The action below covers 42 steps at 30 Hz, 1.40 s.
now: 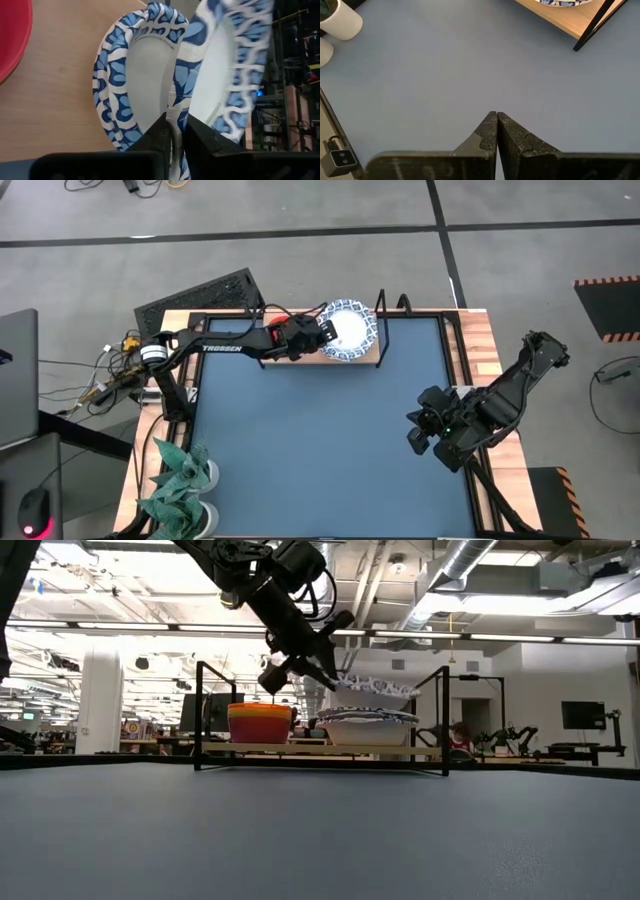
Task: Place and stack bowls onto a shelf
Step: Stack the blue patterned paper bowl into the blue patterned paper bowl on the shelf, then return to Home Position
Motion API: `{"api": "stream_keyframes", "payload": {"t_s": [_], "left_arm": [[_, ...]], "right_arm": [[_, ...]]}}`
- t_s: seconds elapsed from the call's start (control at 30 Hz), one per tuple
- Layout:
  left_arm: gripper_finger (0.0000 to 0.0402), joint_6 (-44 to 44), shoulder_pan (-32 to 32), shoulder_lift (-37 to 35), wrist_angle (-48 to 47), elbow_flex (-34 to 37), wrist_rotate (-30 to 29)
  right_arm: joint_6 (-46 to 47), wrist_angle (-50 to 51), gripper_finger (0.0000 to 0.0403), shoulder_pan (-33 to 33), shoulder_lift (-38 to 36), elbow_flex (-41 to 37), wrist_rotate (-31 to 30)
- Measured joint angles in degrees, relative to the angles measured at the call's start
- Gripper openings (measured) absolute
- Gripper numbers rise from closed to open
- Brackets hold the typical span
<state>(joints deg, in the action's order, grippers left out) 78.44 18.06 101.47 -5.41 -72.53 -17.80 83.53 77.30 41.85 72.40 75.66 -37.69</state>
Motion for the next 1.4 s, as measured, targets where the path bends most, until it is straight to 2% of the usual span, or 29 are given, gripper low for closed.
{"api": "stream_keyframes", "payload": {"t_s": [0.2, 0.4, 0.63, 0.93, 1.03, 1.17, 1.23, 1.4], "left_arm": [[0.007, -0.6, 0.0, 0.0, 0.1, 0.0, -0.5], [0.0115, -5.8, 0.4, 0.0, 2.4, 0.0, -0.4], [0.0157, -14.6, 2.8, -2.7, 3.1, -0.8, 9.2], [0.0174, -16.5, 3.8, -5.7, -0.9, -1.0, 13.5], [0.0174, -17.3, 3.6, -6.5, 0.3, -1.0, 16.7], [0.0174, -20.1, 2.4, -9.8, 6.8, -1.0, 22.8], [0.0174, -20.8, 2.0, -12.7, 9.7, -1.0, 24.8], [0.0174, -23.1, 1.0, -21.5, 15.9, -1.0, 28.6]], "right_arm": [[0.0, 0.1, 0.0031, 0.0, 0.0, 0.0, 0.0], [0.0, 0.3, 0.0031, 0.0, 0.0, 0.0, 0.0], [0.0, 0.3, 0.0031, 0.0, 0.0, 0.0, 0.0], [0.0, 0.3, 0.0031, 0.0, 0.0, 0.0, -0.1], [-0.3, 0.3, 0.0031, 0.0, 0.0, 0.0, -3.2], [-1.8, -0.2, 0.0031, -0.5, -0.3, 0.0, -11.4], [-3.6, -0.2, 0.0031, -1.8, -1.4, 0.1, -13.3], [-17.2, -5.8, 0.0031, -6.6, -4.9, 3.4, -15.0]]}}
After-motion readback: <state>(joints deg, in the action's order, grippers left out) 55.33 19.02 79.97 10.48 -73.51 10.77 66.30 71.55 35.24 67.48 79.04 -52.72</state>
